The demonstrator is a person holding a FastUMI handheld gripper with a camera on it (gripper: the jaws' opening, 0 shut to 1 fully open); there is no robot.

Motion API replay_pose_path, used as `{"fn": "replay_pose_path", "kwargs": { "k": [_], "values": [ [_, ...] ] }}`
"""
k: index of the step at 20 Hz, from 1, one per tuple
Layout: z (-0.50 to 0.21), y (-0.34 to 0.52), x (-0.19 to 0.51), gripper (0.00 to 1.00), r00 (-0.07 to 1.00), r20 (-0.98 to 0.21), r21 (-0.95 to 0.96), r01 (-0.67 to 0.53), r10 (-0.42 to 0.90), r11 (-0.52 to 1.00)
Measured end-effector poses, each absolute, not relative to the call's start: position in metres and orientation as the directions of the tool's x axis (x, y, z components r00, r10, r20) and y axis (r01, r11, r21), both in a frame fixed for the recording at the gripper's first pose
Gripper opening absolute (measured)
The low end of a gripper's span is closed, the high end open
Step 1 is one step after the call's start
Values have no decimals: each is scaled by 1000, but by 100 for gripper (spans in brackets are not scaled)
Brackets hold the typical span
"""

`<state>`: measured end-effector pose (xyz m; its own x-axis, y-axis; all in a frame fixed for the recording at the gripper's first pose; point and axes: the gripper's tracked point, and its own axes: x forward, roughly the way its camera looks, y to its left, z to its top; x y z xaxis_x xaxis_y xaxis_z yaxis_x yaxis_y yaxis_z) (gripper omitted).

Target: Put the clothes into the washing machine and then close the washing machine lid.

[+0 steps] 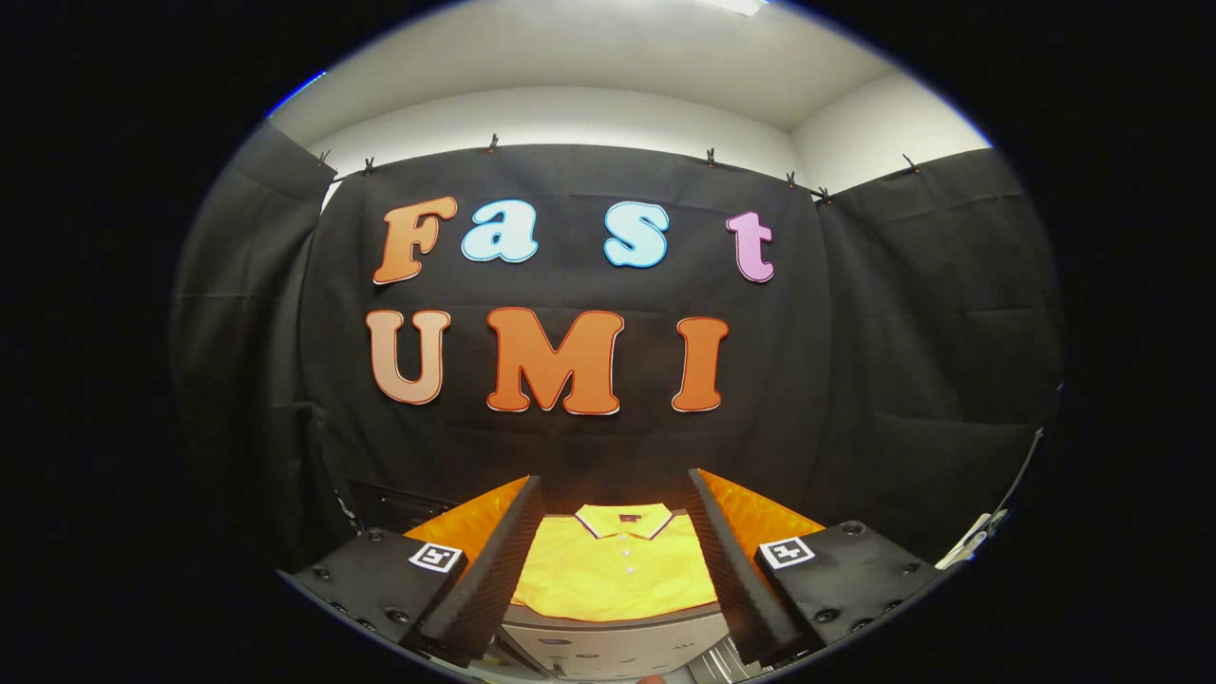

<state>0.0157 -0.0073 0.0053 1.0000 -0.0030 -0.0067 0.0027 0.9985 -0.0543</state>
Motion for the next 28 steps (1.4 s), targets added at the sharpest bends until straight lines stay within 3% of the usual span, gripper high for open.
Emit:
{"fn": "replay_pose_path", "kwargs": {
  "k": [21,28],
  "values": [
    [-18,-13,67,98,995,-88,-77,29,-35,997],
    [-50,-12,113,98,977,-213,-66,8,-22,998]
  ]
}}
